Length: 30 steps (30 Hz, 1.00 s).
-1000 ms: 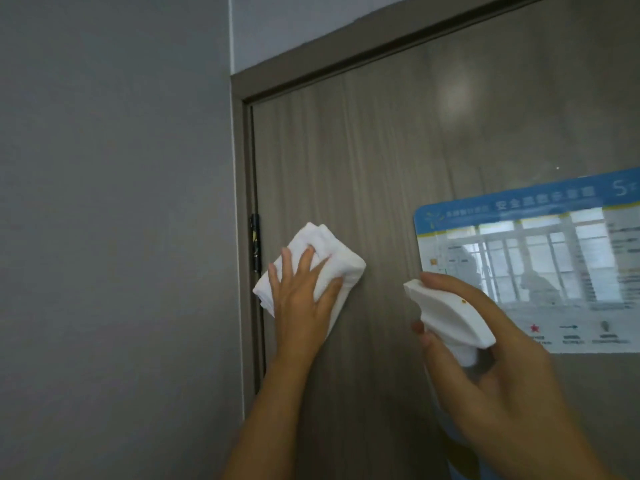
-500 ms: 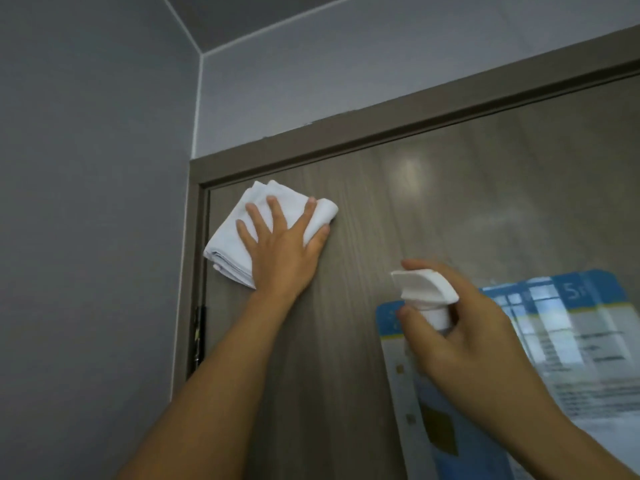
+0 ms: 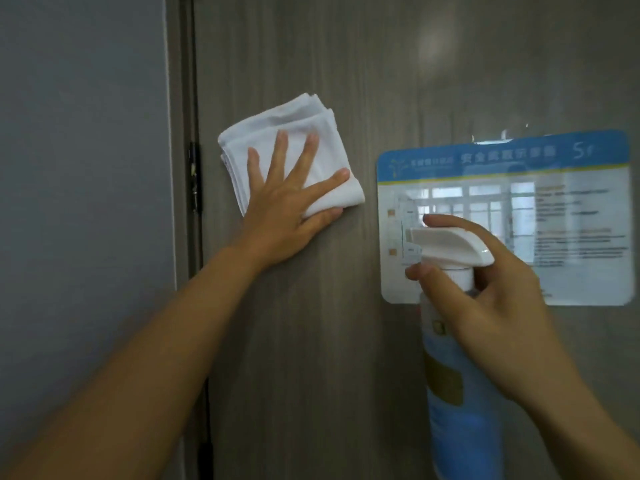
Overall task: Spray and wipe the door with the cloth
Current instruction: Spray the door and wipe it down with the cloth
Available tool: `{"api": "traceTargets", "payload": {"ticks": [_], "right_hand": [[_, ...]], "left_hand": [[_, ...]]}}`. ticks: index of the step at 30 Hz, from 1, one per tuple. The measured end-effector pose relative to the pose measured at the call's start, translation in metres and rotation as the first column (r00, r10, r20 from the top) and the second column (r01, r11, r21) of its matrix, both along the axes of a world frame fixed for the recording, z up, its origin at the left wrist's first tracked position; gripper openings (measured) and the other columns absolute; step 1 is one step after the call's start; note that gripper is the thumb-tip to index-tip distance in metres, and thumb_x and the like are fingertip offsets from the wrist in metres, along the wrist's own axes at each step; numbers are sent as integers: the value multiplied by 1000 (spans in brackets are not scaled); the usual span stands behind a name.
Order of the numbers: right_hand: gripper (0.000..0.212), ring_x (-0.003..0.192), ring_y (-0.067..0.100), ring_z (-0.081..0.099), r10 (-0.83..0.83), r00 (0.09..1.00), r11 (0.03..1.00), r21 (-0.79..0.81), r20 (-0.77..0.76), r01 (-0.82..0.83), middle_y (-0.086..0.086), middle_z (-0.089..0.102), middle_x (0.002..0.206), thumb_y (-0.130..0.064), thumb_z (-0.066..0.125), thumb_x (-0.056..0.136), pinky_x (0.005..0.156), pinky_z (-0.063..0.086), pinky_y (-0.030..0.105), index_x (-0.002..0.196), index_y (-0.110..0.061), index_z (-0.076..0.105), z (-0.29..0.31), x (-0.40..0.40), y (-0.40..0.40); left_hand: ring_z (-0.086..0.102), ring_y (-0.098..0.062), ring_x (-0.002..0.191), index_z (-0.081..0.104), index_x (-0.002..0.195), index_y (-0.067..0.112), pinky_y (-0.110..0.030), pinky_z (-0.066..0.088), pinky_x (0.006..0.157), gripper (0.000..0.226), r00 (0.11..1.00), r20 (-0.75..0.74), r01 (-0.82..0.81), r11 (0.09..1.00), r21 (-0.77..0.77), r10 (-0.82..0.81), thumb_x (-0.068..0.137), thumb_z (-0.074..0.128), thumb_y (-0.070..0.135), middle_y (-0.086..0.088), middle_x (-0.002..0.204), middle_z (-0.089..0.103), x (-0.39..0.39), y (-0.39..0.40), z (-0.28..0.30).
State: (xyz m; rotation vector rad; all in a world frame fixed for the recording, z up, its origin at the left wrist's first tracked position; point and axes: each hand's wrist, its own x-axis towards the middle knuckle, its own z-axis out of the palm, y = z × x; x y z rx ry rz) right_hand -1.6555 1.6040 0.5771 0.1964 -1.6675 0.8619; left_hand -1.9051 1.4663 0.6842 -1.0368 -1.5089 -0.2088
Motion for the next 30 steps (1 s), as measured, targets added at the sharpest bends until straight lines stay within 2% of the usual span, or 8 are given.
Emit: {"api": "traceTargets", "payload": {"ticks": [5, 13, 16, 19, 22, 24, 27, 30], "right_hand": [[45, 109, 2, 67, 30, 994, 997, -68, 108, -23, -19, 70, 120, -13, 71, 88, 88, 54, 17, 128, -33, 64, -69, 21, 6], [55, 112, -5, 64, -72, 982, 993, -81, 174, 88, -24, 66, 127, -22, 73, 81, 96, 50, 13, 132, -39, 62, -164, 40, 35], [53, 103, -3, 68, -86, 980, 989, -103, 177, 105, -16, 72, 119, -32, 73, 80, 90, 50, 7, 133, -31, 64, -176, 39, 45], [51, 93, 12, 73, -67, 988, 988, -127, 142, 85, 0, 75, 115, -26, 75, 85, 85, 48, 1, 127, -52, 62, -179, 42, 55], [48, 87, -10, 67, -94, 985, 994, -36, 142, 101, -39, 65, 110, -41, 68, 88, 76, 47, -1, 134, -49, 55, -174, 60, 56], [55, 94, -17, 63, -104, 986, 994, -23, 127, 107, -45, 58, 119, -61, 59, 88, 79, 46, -2, 139, -42, 52, -170, 70, 57], [56, 95, -12, 66, -125, 989, 990, -50, 79, 129, -32, 62, 124, -56, 62, 88, 81, 50, 3, 136, -27, 61, -169, 74, 63], [45, 90, -13, 66, -164, 983, 985, -48, 78, 168, -40, 62, 116, -38, 66, 91, 79, 49, 1, 135, -28, 62, -169, 77, 63]], "left_hand": [[2, -46, 156, 31, 159, 36, -78, 3, 115, 58, 998, 39, 47, 997, 56, -49, 106, 37, 59, -14, 171, 13, 1, -7, -108], [4, -48, 156, 36, 158, 29, -79, 1, 115, 56, 927, 345, 40, 956, 292, -144, 108, 33, 54, -17, 170, 17, 45, 29, -266], [2, -40, 158, 16, 162, 43, -77, 1, 117, 57, 845, 478, -20, 879, 477, -240, 108, 30, 56, -4, 173, 8, 71, 57, -283], [2, -38, 157, 0, 158, 55, -75, -2, 119, 59, 784, 478, 3, 773, 634, -395, 106, 27, 60, 19, 170, -10, 94, 77, -284], [-11, -15, 158, -8, 151, 65, -68, -5, 123, 61, 686, 502, -3, 688, 726, -527, 100, 23, 74, 32, 164, -16, 95, 74, -284], [-20, 7, 151, -5, 149, 70, -65, -5, 124, 62, 592, 528, -10, 650, 760, -608, 94, 22, 82, 38, 160, -12, 88, 64, -285], [-17, -7, 156, 4, 149, 66, -58, -8, 126, 70, 517, 531, 0, 621, 784, -671, 86, 24, 90, 31, 164, -4, 88, 53, -284], [-18, -19, 157, 2, 144, 74, -57, -7, 125, 70, 462, 558, -6, 627, 779, -689, 82, 25, 94, 33, 162, -7, 96, 54, -281]]}}
